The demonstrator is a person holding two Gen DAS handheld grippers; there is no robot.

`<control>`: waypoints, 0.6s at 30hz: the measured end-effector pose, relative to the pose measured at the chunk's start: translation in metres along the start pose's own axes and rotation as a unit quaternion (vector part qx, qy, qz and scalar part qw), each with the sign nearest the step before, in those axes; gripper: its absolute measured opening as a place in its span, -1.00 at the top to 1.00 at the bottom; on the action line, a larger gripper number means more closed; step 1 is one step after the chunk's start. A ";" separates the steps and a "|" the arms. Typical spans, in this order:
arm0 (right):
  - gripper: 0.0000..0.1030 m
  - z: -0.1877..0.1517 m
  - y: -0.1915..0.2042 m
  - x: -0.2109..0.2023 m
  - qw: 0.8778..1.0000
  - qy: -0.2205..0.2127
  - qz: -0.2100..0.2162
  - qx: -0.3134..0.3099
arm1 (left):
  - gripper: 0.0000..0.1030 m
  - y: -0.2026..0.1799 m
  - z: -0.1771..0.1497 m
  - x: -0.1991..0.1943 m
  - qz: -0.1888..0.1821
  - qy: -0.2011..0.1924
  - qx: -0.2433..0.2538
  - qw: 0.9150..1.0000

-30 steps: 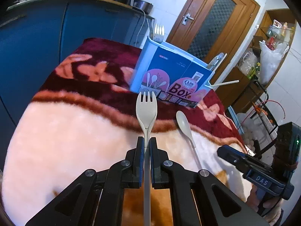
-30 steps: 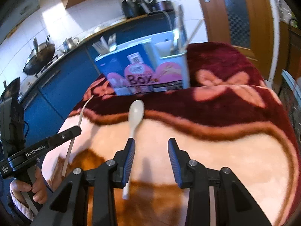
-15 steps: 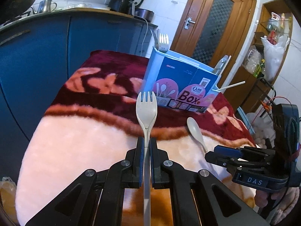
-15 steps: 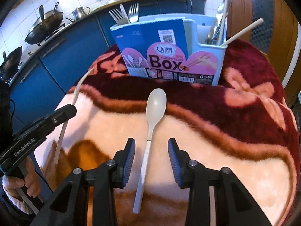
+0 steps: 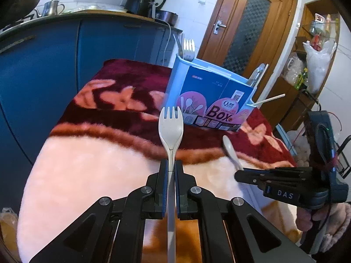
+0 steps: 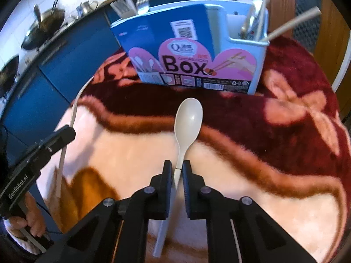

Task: Organize utensils
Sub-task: 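Lift the white fork with the left tool while the right tool lifts the white spoon toward the box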

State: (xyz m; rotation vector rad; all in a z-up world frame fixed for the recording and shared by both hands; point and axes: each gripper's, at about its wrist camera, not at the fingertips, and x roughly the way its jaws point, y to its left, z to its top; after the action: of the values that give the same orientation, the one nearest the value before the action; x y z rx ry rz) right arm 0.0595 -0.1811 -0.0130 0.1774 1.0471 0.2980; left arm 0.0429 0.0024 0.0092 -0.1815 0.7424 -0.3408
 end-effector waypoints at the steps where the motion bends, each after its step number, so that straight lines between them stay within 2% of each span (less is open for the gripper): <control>1: 0.86 -0.001 -0.004 -0.002 1.000 -0.005 0.006 0.008 | 0.89 0.000 0.001 0.000 -0.004 -0.001 -0.001 1.000; 5: 0.86 -0.005 -0.012 -0.015 0.999 -0.034 0.027 0.025 | 0.90 -0.004 0.008 -0.001 -0.013 -0.011 -0.001 1.000; 11: 0.86 -0.006 -0.018 -0.043 0.992 -0.104 0.056 0.040 | 0.89 -0.017 0.026 -0.006 -0.023 -0.042 0.012 0.999; 18: 0.86 0.000 -0.023 -0.073 0.974 -0.200 0.098 0.044 | 0.90 -0.032 0.057 -0.008 -0.033 -0.083 0.025 0.996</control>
State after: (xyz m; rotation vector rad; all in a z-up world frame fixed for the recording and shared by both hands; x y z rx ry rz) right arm 0.0293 -0.2270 0.0409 0.4052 0.6436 0.3763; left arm 0.0689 -0.0222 0.0652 -0.1857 0.5636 -0.4007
